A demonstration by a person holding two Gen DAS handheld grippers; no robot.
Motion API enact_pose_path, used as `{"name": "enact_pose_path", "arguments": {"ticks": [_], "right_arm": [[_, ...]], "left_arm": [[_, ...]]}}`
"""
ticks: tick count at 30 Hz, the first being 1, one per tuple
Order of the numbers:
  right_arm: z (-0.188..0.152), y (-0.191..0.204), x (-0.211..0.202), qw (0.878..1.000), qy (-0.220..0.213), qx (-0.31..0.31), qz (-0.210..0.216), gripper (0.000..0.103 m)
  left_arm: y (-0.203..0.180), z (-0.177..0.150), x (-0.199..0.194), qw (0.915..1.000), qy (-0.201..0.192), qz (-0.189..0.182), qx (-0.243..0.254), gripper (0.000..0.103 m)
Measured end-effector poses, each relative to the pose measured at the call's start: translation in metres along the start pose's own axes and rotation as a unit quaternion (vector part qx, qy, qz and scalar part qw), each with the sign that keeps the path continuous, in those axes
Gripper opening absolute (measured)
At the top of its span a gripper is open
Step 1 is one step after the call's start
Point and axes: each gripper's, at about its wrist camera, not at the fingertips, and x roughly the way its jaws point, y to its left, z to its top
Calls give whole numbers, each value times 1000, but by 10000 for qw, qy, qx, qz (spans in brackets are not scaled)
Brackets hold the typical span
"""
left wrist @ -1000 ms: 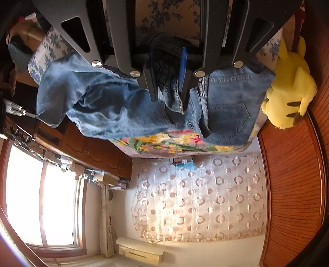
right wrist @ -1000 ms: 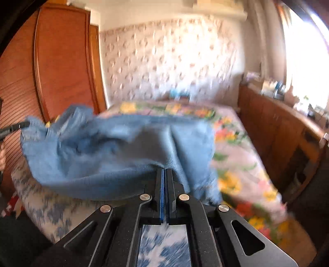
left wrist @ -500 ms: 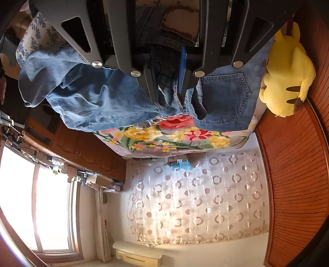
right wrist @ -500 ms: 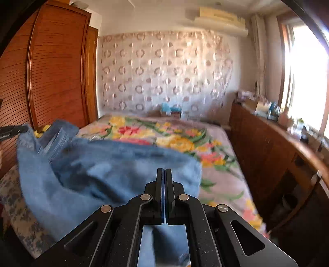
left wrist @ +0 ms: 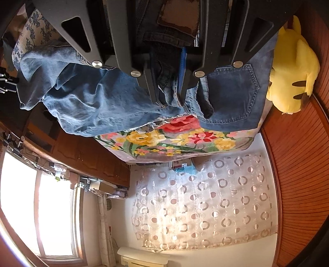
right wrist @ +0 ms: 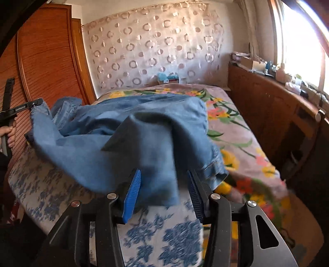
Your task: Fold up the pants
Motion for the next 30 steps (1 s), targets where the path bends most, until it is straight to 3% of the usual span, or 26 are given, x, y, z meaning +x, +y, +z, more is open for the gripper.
{"name": "enact_pose_path", "arguments": {"ticks": [4, 5, 6, 7, 14, 19, 24, 30], "right_arm": [[4, -3, 18, 9998, 220, 40, -8, 50], [9, -4, 26, 9998, 193, 49, 49, 42], [15, -6, 26, 9998, 150, 23, 110, 18], [22, -7, 26, 9999, 101, -30, 115, 9], [111, -20, 1, 9950, -771, -582, -245, 6], [178, -23, -1, 9876, -1142, -961, -491, 6], [217, -17, 31, 9855, -976, -1262, -579, 6], [242, -17, 97, 9892, -423, -1282, -563, 6]], "left_arm": [[0, 1, 1, 10000, -5, -47, -13, 19], [1, 1, 0, 10000, -15, -53, -15, 19], [0, 1, 1, 10000, -19, -50, -25, 19], [1, 2, -1, 9999, -50, -87, -61, 19], [3, 22, -7, 9994, -328, 2, -76, 18], [15, 43, 6, 9989, -408, 195, -143, 18], [28, 62, 37, 9986, -308, 407, -149, 18], [38, 65, 83, 9986, 25, 517, -139, 18]]}}
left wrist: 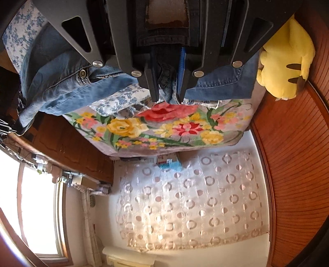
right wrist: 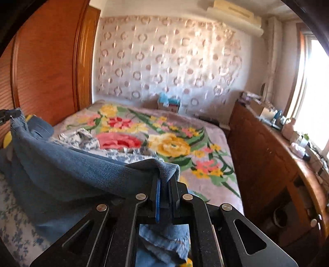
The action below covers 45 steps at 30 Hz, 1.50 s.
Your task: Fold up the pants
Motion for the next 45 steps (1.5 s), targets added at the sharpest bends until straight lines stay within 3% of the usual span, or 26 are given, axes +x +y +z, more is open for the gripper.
{"name": "enact_pose_path", "arguments": {"ticks": [5, 7, 9, 11, 13, 19, 26, 37, 38, 39, 40, 43, 45], "right_arm": [[24, -3, 38, 9986, 389, 224, 269, 9], [35, -9, 44, 9982, 437, 322, 248, 17], [40, -16, 45, 9980, 376, 402, 294, 37], [44, -18, 41, 9977, 307, 486, 350, 45], [38, -13, 37, 9982, 223, 461, 299, 45], [23, -7, 5, 9983, 59, 477, 344, 50], [-5, 0, 4, 9978, 351, 376, 429, 51], [16, 5, 44, 9937, 1010, -304, 377, 51], [20, 5, 45, 9936, 1003, -372, 368, 48], [24, 4, 46, 9935, 990, -431, 352, 27], [28, 3, 47, 9933, 1007, -485, 309, 15], [39, -7, 47, 9953, 842, -472, 51, 8], [50, -24, 48, 9961, 725, -319, -389, 8]], "left_arm": [[2, -9, 23, 9996, 293, -21, -16, 20], [4, -12, 26, 9993, 378, -20, -58, 25], [7, -13, 24, 9993, 361, 59, -55, 37], [8, -14, 19, 9995, 312, 36, -56, 49], [8, -14, 14, 9996, 295, -22, -52, 51], [0, -19, 1, 9992, 263, -314, 21, 78], [-33, -35, 2, 9962, 422, -730, 222, 79], [-61, -54, 2, 9920, 659, -973, 457, 79], [-62, -55, 2, 9918, 682, -972, 469, 79], [-62, -56, 2, 9918, 700, -959, 481, 79], [-61, -57, 2, 9918, 713, -944, 484, 79], [-61, -59, 1, 9919, 734, -929, 464, 79], [-59, -60, -2, 9922, 725, -904, 450, 79]]}}
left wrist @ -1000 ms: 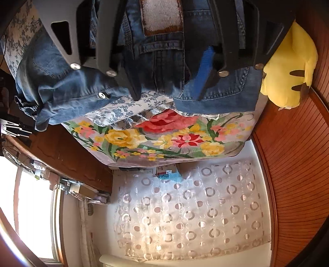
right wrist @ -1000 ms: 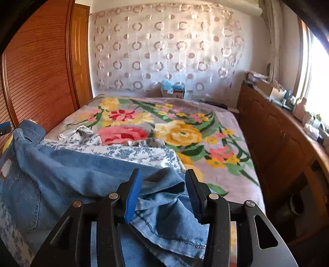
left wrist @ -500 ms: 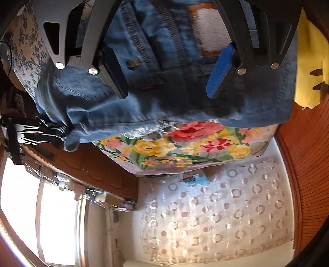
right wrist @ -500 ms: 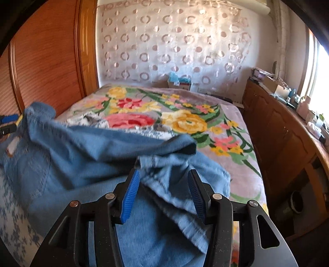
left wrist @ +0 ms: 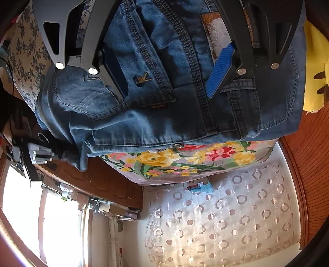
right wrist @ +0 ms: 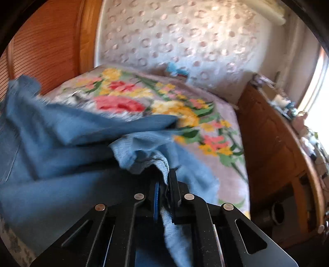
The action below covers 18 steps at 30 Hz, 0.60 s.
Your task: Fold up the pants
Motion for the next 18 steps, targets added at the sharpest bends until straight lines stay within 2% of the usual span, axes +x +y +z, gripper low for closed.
{"name": "enact_pose_path", "arguments": {"ticks": [2, 4, 7, 8, 9, 18], "right_arm": [[6, -21, 4, 9984, -30, 308, -467, 8], [9, -39, 9, 9959, 144, 588, -676, 8], [7, -44, 4, 9946, 217, 745, -694, 26], [5, -42, -1, 9947, 197, 763, -657, 35], [2, -38, -8, 9950, 171, 815, -557, 39], [-37, 0, -84, 9941, -141, 949, 511, 42]], "left_arm": [[1, -2, -2, 10000, -15, 37, -22, 79], [4, -4, -5, 10000, -28, 63, -68, 79], [8, -10, -12, 9999, -41, 108, -126, 79], [9, -13, -15, 9998, -46, 124, -147, 79], [11, -15, -17, 9998, -51, 135, -169, 79], [19, -41, -45, 9991, -84, 271, -330, 79]]}}
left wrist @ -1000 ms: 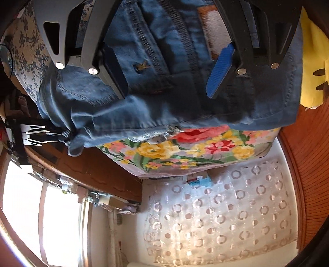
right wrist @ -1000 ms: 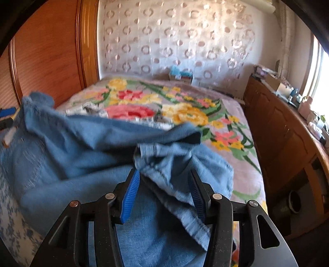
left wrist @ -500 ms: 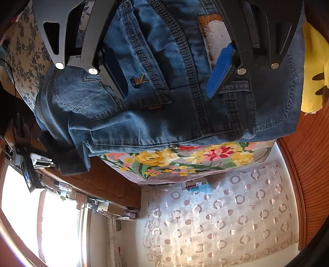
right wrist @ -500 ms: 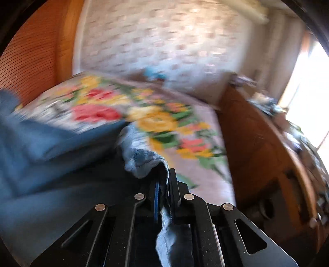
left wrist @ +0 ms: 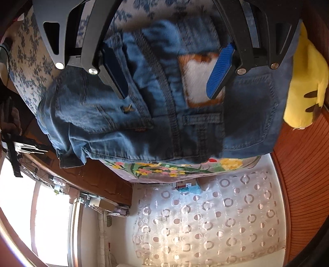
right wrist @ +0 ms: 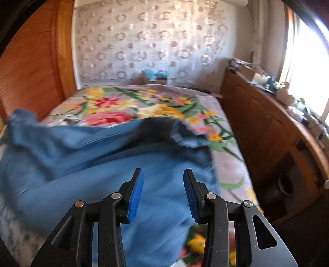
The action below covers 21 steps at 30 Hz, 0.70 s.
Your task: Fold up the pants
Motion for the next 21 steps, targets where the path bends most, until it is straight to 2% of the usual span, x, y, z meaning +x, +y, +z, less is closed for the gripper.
{"name": "enact_pose_path", "arguments": {"ticks": [7, 14, 16, 18, 21], "right_arm": [[-40, 21, -31, 9984, 9, -63, 562, 51], [-73, 14, -31, 9965, 289, -256, 744, 63], [-73, 15, -28, 9959, 368, -354, 748, 64], [-79, 15, -27, 9957, 373, -474, 704, 64], [-83, 20, -25, 9948, 399, -585, 736, 64]], "left_arm": [[9, -27, -17, 9998, 85, 135, -95, 79], [19, -53, -16, 9990, 296, 281, -200, 78], [23, -57, -14, 9988, 341, 259, -258, 74], [24, -60, -12, 9987, 356, 237, -259, 59], [21, -61, -8, 9990, 371, 163, -199, 50]]}}
